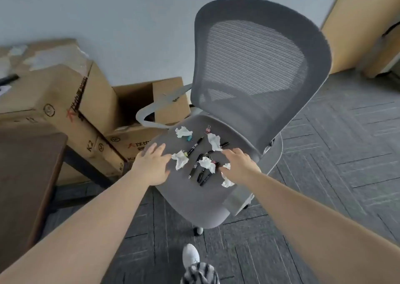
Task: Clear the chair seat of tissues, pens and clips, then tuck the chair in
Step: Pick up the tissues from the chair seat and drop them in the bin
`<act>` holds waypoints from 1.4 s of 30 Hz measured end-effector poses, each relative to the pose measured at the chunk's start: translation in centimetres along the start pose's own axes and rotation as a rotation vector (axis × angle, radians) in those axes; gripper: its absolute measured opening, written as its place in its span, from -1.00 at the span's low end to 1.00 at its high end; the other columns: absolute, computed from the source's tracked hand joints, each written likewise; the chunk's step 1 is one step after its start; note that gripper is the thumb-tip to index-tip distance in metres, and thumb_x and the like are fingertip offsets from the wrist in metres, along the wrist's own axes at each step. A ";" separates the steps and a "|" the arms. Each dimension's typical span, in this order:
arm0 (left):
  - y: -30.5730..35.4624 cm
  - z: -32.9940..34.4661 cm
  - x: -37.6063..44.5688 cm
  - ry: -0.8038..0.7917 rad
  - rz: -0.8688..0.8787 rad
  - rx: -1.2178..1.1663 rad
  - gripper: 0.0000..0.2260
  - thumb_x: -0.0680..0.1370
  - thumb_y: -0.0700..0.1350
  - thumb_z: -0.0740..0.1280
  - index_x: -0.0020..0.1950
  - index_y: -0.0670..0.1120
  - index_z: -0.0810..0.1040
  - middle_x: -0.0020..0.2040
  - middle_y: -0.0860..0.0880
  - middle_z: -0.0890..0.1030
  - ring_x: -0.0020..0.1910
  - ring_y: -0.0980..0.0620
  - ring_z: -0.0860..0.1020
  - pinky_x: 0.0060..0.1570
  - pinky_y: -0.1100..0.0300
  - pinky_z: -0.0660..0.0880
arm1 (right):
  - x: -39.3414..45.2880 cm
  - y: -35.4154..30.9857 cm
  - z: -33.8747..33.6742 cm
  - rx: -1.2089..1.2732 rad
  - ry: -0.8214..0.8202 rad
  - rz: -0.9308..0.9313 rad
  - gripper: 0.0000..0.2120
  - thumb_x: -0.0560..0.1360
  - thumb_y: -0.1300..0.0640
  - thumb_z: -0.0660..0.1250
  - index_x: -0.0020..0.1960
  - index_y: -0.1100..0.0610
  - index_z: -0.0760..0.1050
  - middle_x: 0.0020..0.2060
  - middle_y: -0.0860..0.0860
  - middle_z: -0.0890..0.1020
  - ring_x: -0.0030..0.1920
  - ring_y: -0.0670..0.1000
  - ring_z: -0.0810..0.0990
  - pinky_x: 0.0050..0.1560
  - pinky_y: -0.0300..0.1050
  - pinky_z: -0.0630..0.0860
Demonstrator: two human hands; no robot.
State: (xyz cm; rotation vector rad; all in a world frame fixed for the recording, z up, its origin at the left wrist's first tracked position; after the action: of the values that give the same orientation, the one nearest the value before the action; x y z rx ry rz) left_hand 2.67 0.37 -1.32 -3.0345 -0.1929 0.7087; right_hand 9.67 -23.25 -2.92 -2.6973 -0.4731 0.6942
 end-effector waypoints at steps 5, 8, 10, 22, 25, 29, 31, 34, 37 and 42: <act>-1.5 2.9 8.8 -0.067 0.042 -0.077 -0.52 0.59 0.03 0.16 0.50 0.10 0.12 0.58 -0.02 -0.05 0.55 -0.14 -0.03 0.37 -0.21 0.27 | 6.9 0.8 4.0 0.007 -0.114 0.250 -0.61 0.53 0.04 0.20 0.34 0.03 0.26 0.21 0.10 0.40 0.10 0.20 0.51 -0.12 -0.05 0.46; -1.9 5.6 12.1 -0.145 0.033 -0.110 -0.50 0.59 0.00 0.15 0.50 0.13 0.08 0.58 0.02 -0.07 0.54 -0.15 -0.01 0.33 -0.23 0.29 | 10.1 1.1 6.6 0.003 -0.183 0.339 -0.59 0.51 0.16 0.21 0.33 0.04 0.24 0.18 0.11 0.39 0.07 0.22 0.50 -0.20 -0.05 0.42; -2.1 7.8 14.1 -0.197 0.040 -0.137 -0.49 0.59 -0.04 0.14 0.51 0.14 0.05 0.58 0.02 -0.08 0.54 -0.17 0.01 0.34 -0.23 0.31 | 11.9 1.6 8.4 0.038 -0.203 0.397 -0.52 0.48 0.21 0.23 0.36 0.01 0.22 0.22 0.10 0.37 0.12 0.22 0.48 -0.16 -0.04 0.43; -0.5 15.5 22.7 -0.118 -0.115 -0.344 -0.45 0.59 -0.12 0.18 0.51 0.16 0.05 0.57 -0.02 -0.11 0.53 -0.21 -0.05 0.23 -0.21 0.42 | 18.4 6.7 14.3 0.145 -0.189 0.512 -0.45 0.48 0.35 0.18 0.40 0.02 0.15 0.19 0.15 0.40 -0.02 0.20 0.51 -0.15 -0.02 0.47; -0.1 16.3 24.2 -0.171 -0.145 -0.363 -0.36 0.57 -0.19 0.20 0.52 0.18 -0.04 0.57 -0.02 -0.14 0.53 -0.20 -0.05 0.24 -0.17 0.42 | 19.1 7.3 14.8 0.163 -0.222 0.509 -0.50 0.46 0.35 0.23 0.34 0.08 0.22 0.20 0.14 0.40 0.09 0.20 0.49 -0.10 -0.01 0.48; 0.5 17.2 25.1 -0.220 -0.196 -0.358 -0.38 0.52 -0.28 0.24 0.49 0.08 0.10 0.49 -0.12 0.08 0.42 -0.21 0.17 0.08 -0.08 0.50 | 19.5 7.8 15.3 0.111 -0.263 0.528 -0.49 0.46 0.38 0.23 0.35 0.12 0.22 0.26 0.14 0.29 0.25 0.19 0.33 -0.04 -0.04 0.43; 0.8 17.2 25.3 -0.198 -0.210 -0.359 -0.53 0.51 -0.32 0.21 0.39 -0.03 0.25 0.31 -0.16 0.25 0.25 -0.19 0.31 -0.06 -0.04 0.48 | 19.8 7.9 15.2 0.112 -0.241 0.526 -0.57 0.48 0.39 0.18 0.31 0.16 0.27 0.25 0.14 0.31 0.25 0.19 0.33 -0.02 -0.02 0.43; 0.6 16.9 25.6 -0.166 -0.246 -0.384 -0.64 0.48 -0.37 0.18 0.23 -0.10 0.31 0.13 -0.16 0.33 0.08 -0.17 0.37 -0.13 -0.01 0.42 | 20.4 7.4 14.1 0.161 -0.093 0.477 -0.76 0.47 0.38 0.16 0.11 0.20 0.40 0.16 0.13 0.39 0.20 0.18 0.37 -0.14 -0.06 0.39; -0.3 16.2 25.8 -0.099 -0.243 -0.452 -0.54 0.47 -0.37 0.20 0.33 -0.07 0.27 0.16 -0.16 0.34 0.10 -0.20 0.39 -0.10 -0.02 0.43 | 21.3 5.9 12.9 0.215 0.032 0.383 -0.81 0.49 0.28 0.19 0.09 0.17 0.41 0.15 0.09 0.42 0.17 0.14 0.39 -0.17 -0.08 0.39; -1.3 13.6 26.9 0.013 -0.233 -0.511 -0.54 0.45 -0.30 0.24 0.34 -0.10 0.30 0.17 -0.16 0.31 0.05 -0.22 0.42 -0.10 -0.06 0.51 | 23.2 2.8 13.5 0.308 -0.045 0.261 -0.72 0.49 0.18 0.18 0.20 0.11 0.34 0.20 0.04 0.41 0.14 0.14 0.44 -0.09 -0.08 0.40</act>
State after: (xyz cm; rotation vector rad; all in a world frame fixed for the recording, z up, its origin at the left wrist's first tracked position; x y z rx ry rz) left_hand 20.47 4.91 -25.30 -3.3907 -0.8327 0.7116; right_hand 22.64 -13.78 -24.65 -2.4747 -0.0165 0.8238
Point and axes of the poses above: each hand's wrist, its own x-axis towards the middle knuckle, its own z-axis out of the palm, y = z × x, the point moved 3 cm from there along x, towards the middle knuckle
